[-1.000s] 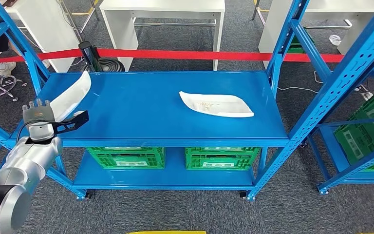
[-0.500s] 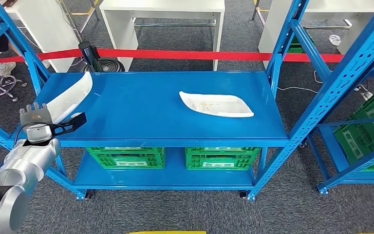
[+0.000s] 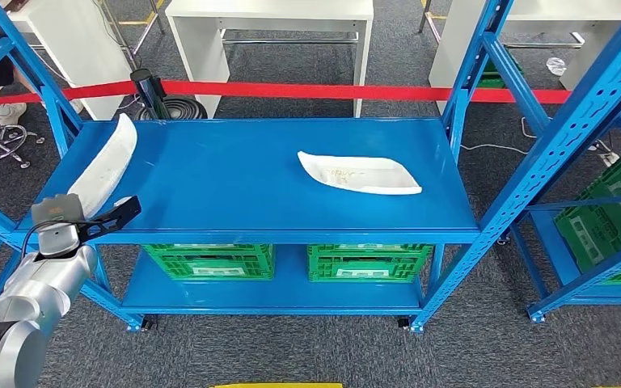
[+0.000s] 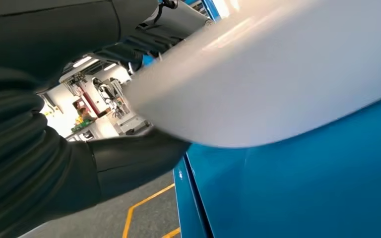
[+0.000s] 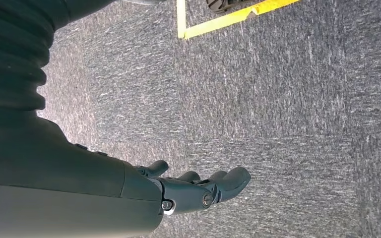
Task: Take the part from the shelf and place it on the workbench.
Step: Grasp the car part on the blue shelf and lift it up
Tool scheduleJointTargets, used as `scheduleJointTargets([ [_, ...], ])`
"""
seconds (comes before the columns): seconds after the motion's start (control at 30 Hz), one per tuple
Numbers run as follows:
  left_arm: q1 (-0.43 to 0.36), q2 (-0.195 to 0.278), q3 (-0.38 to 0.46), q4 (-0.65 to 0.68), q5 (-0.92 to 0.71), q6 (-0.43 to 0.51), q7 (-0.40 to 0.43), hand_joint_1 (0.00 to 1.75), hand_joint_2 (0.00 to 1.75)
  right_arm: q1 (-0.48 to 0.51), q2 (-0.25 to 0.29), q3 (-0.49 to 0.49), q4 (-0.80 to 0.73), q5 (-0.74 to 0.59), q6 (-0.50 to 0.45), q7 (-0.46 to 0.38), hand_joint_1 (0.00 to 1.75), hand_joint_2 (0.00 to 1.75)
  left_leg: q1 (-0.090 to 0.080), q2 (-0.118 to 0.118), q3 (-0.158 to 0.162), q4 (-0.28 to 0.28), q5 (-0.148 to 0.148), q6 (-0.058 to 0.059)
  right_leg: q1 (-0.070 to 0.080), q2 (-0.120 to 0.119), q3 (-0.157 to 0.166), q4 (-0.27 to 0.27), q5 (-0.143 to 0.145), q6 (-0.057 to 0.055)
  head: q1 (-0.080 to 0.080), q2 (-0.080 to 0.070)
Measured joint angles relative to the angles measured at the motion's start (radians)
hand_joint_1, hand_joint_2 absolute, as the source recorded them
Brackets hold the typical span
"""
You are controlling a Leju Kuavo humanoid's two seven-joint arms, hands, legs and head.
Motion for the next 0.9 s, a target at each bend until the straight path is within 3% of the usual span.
scheduleJointTargets([
  [0.9,0.012,-0.019,0.036,0.0,-0.018,0.028,-0.045,1.75,1.75,0.0,0.0,0.001,0.0,-0.002,0.002,-0.002,0.0,1.75,0.0,0.0,0.0,0.0,0.0,0.0,0.0,0.0,0.0,0.0,0.0,0.0,0.0,0.0],
])
